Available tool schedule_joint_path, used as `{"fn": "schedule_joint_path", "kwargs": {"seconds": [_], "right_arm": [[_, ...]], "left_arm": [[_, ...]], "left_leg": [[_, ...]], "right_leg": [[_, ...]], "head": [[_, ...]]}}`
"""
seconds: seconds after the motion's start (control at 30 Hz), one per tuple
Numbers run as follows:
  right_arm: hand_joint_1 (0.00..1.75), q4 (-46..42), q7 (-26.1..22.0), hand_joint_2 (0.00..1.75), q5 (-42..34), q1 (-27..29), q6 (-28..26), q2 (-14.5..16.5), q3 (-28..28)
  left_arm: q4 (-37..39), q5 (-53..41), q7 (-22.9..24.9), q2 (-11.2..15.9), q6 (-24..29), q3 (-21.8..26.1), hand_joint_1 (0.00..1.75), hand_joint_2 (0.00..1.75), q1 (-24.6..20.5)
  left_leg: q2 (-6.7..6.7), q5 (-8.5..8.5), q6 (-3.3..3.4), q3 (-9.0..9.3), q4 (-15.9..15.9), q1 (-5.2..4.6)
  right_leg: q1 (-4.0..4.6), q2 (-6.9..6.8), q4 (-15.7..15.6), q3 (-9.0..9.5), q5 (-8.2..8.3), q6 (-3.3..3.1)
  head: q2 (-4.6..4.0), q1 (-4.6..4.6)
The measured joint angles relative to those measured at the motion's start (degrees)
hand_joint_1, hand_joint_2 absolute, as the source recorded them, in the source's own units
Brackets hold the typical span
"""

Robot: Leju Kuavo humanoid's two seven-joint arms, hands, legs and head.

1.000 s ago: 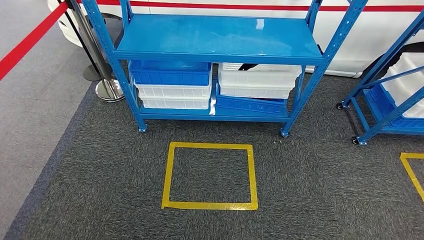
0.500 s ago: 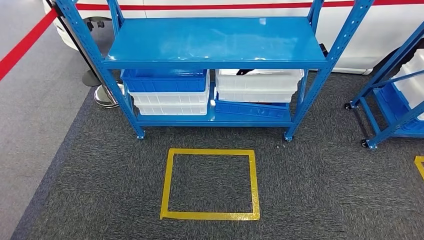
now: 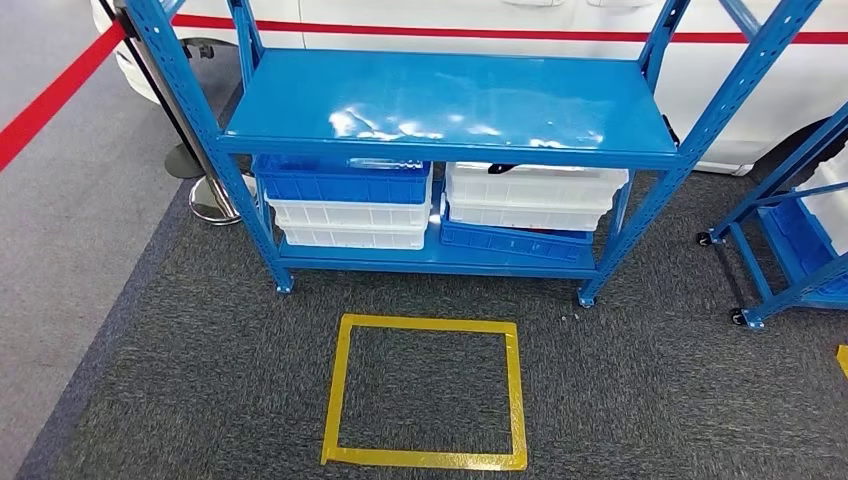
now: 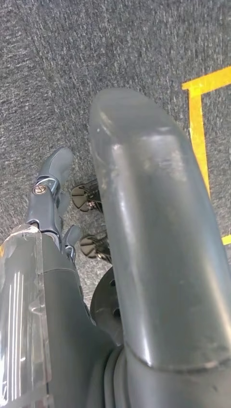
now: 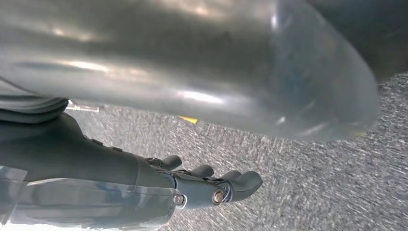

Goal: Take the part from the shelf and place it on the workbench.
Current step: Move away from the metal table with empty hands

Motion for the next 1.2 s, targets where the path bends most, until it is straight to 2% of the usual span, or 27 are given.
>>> {"fn": "schedule_joint_path", "kwargs": {"seconds": [0.03, 0.07, 0.1, 0.17, 0.23, 0.37, 0.43, 0.5, 0.53, 0.57, 0.6, 0.67, 0.73, 0.8, 0.83, 0.9, 0.93, 1.07, 1.2], "right_arm": [[0.0, 0.0, 0.0, 0.0, 0.0, 0.1, 0.0, 0.0, 0.0], [0.0, 0.0, 0.0, 0.0, 0.0, 0.1, 0.0, -0.1, 0.0], [0.0, 0.0, 0.0, 0.0, 0.0, 0.2, 0.0, -0.1, 0.0], [0.0, 0.0, 0.0, 0.0, 0.0, 0.3, -0.1, -0.1, 0.0], [0.0, 0.1, 0.0, 0.0, 0.0, 0.3, -0.1, -0.1, 0.0], [0.0, 0.1, 0.0, 0.0, 0.1, 0.5, -0.1, -0.1, 0.0], [0.0, 0.1, 0.0, 0.0, 0.3, 0.4, 0.0, 0.0, 0.0], [0.0, 0.1, 0.0, 0.0, 0.5, 0.4, 0.0, 0.0, 0.0], [0.0, 0.1, -0.1, 0.0, 0.6, 0.4, 0.0, 0.0, 0.1], [0.0, 0.1, -0.1, 0.0, 0.6, 0.4, 0.0, 0.0, 0.1], [0.0, 0.1, -0.1, 0.0, 0.7, 0.4, 0.0, 0.0, 0.1], [0.0, 0.1, -0.1, 0.0, 1.0, 0.4, 0.1, 0.0, 0.2], [0.0, 0.1, 0.0, 0.0, 1.5, 0.3, 0.4, 0.0, 0.4], [0.0, 0.1, 0.5, 0.0, 3.0, 0.2, 1.1, 0.0, 0.9], [0.0, 0.1, 0.9, 0.0, 4.3, 0.1, 1.7, -0.1, 1.5], [0.0, 0.1, 1.5, 0.0, 7.1, -0.3, 3.4, -0.5, 3.1], [0.0, 0.1, 1.6, 0.0, 8.0, -0.5, 4.1, -0.7, 4.0], [0.0, 0.1, 1.7, 0.0, 8.7, -0.6, 4.7, -1.0, 6.1], [0.0, 0.1, 1.7, 0.0, 9.4, -0.7, 5.3, -1.1, 7.1]], "left_arm": [[0.0, 0.0, 0.0, 0.0, 0.0, 0.0, 0.0, 0.0, 0.0], [0.0, 0.0, 0.0, 0.0, 0.0, 0.0, 0.0, 0.0, 0.1], [0.0, 0.0, 0.0, 0.0, 0.0, 0.0, 0.0, 0.0, 0.1], [0.0, 0.0, 0.0, 0.0, 0.0, 0.0, 0.0, 0.0, 0.1], [0.0, 0.0, 0.0, 0.0, 0.0, 0.0, 0.0, 0.0, 0.0], [0.0, 0.0, 0.1, 0.1, 0.0, 0.0, 0.0, 0.0, 0.0], [0.1, -0.2, 0.4, 0.1, 0.2, -0.1, 0.0, 0.0, -0.1], [0.1, -0.4, 0.9, 0.1, 0.2, -0.1, 0.0, 0.0, -0.1], [0.1, -0.4, 1.0, 0.1, 0.2, -0.1, 0.0, 0.0, -0.1], [0.1, -0.4, 1.2, 0.2, 0.2, -0.1, 0.0, 0.0, 0.0], [0.1, -0.5, 1.3, 0.2, 0.2, -0.1, 0.0, 0.0, 0.0], [0.1, -0.6, 1.4, 0.2, 0.1, -0.2, 0.0, 0.0, 0.0], [0.1, -0.5, 1.7, 0.2, -0.4, -0.2, 0.0, 0.0, -0.1], [0.2, 0.7, 2.4, 0.3, -1.3, -0.3, 0.0, 0.0, -0.1], [0.2, 1.9, 3.0, 0.4, -1.6, -0.2, 0.0, 0.0, -0.2], [0.4, 4.7, 4.3, 0.7, -1.9, -0.1, 0.0, 0.0, -0.7], [0.5, 5.4, 4.7, 0.9, -1.8, -0.1, 0.0, 0.0, -1.0], [0.6, 6.1, 5.2, 1.4, -2.0, -0.1, 0.0, 0.0, -1.6], [0.6, 7.3, 5.3, 1.4, -2.0, -0.1, 0.0, 0.0, -1.6]], "left_leg": [[-0.12, -0.41, 0.0, 0.43, 0.0, -0.01], [-0.26, -0.87, -0.06, 0.99, 0.0, -0.01], [-0.38, -1.38, -0.18, 1.67, 0.0, -0.01], [-0.49, -2.53, -0.59, 3.09, 0.1, -0.06], [-0.58, -3.57, -1.26, 3.73, 0.1, -0.21], [-0.52, -4.58, -2.49, 4.37, 2.0, -0.19], [-0.29, -6.79, -3.01, 2.24, 6.2, 0.0], [-0.18, -9.6, -3.45, -1.98, 12.8, 0.11], [-0.16, -10.32, -3.54, -3.73, 14.9, 0.15], [-0.16, -9.95, -3.57, -4.76, 15.4, 0.17], [-0.15, -8.15, -3.48, -4.84, 13.8, 0.17], [-0.08, -2.82, -2.99, -3.2, 7.2, 0.09], [0.05, -1.06, -2.37, -2.07, 2.7, -0.23], [0.05, -0.96, -1.97, -1.91, 1.9, -0.36], [0.0, -0.14, -1.94, -1.74, 1.6, -0.28], [-0.04, 0.42, -2.06, -1.63, 1.2, -0.16], [-0.04, 0.38, -2.02, -1.61, 1.1, -0.22], [-0.04, 0.08, -1.52, -1.3, 1.1, -0.28], [-0.02, -0.02, -1.3, -1.24, 1.1, -0.36]], "right_leg": [[-0.01, 0.0, 1.3, -1.6, -0.83, 0.05], [-0.01, 0.0, 0.8, -2.39, -0.42, 0.0], [-0.01, 0.0, -1.4, -2.34, 1.35, -0.09], [0.07, 0.03, -8.3, -0.86, 6.96, -0.53], [0.33, 0.06, -12.2, 0.11, 9.48, -1.19], [0.28, 0.06, -13.1, 1.29, 9.42, -2.48], [0.09, -0.04, -13.3, 2.06, 9.17, -2.96], [0.1, -0.05, -13.3, 2.47, 8.64, -3.2], [0.11, -0.05, -13.3, 2.74, 8.34, -3.24], [0.13, -0.03, -13.3, 3.09, 8.02, -3.26], [0.14, 0.01, -13.3, 3.55, 7.69, -3.24], [0.16, 0.06, -13.3, 4.59, 7.01, -3.08], [0.24, 0.08, -13.3, 4.98, 6.53, -2.64], [0.42, 0.06, -13.3, 4.99, 6.21, -2.2], [0.52, 0.03, -13.5, 5.08, 6.17, -2.32], [0.64, -0.04, -13.8, 5.32, 6.27, -2.68], [0.62, -0.05, -14.1, 5.43, 6.38, -2.79], [0.59, -0.09, -14.7, 6.0, 6.31, -2.54], [0.53, -0.1, -14.9, 6.15, 6.37, -2.21]], "head": [[0.0, 0.02], [0.0, 0.05], [0.0, 0.08], [-0.01, 0.14], [-0.01, 0.11], [-0.01, -0.06], [0.0, -0.35], [0.0, -0.53], [0.0, -0.52], [-0.01, -0.51], [-0.01, -0.52], [-0.01, -0.49], [-0.01, -0.5], [0.0, -0.55], [0.0, -0.5], [0.0, -0.42], [0.0, -0.39], [-0.01, -0.35], [0.0, -0.36]]}}
